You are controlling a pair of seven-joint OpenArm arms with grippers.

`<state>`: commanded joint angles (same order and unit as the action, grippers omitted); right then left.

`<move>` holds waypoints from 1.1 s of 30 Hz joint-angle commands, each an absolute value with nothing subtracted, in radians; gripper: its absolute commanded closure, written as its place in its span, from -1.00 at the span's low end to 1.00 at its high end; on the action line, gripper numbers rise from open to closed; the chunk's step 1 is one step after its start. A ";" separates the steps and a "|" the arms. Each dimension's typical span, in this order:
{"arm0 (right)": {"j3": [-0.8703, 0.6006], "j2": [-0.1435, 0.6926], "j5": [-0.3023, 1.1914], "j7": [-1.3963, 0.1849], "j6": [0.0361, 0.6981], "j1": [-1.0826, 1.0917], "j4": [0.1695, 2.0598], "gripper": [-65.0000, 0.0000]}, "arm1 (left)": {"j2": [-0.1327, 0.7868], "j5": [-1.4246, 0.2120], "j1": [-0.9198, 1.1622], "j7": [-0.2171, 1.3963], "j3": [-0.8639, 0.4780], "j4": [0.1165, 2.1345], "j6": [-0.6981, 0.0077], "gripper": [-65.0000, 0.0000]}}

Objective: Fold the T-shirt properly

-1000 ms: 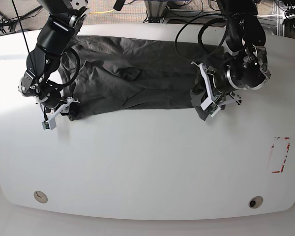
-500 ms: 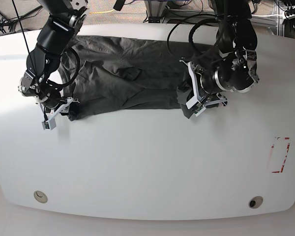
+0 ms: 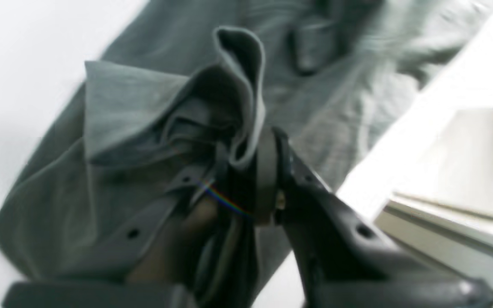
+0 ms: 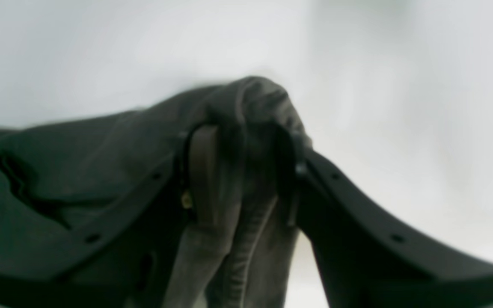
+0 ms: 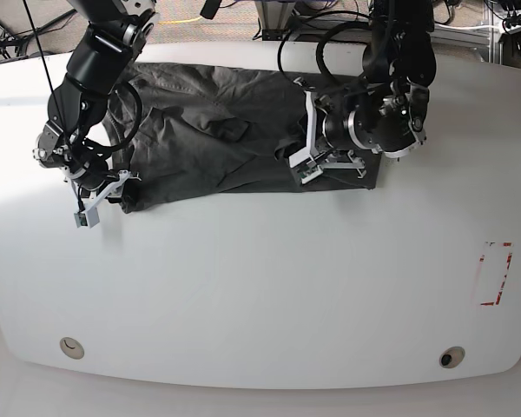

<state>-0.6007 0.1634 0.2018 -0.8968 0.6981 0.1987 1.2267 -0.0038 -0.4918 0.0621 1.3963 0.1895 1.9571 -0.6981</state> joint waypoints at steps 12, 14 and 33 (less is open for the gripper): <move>-0.601 0.163 0.202 -0.897 0.698 0.197 1.227 0.38 | -0.005 -0.489 0.038 1.396 0.150 2.000 -0.698 0.11; -0.601 0.163 0.202 -0.897 0.698 0.197 1.227 0.38 | -0.001 -0.489 0.039 1.396 0.128 2.000 -0.698 0.11; -0.604 0.202 0.582 -1.191 0.698 0.162 1.509 -0.74 | 0.219 -0.489 0.200 1.267 -0.166 1.960 -0.698 0.12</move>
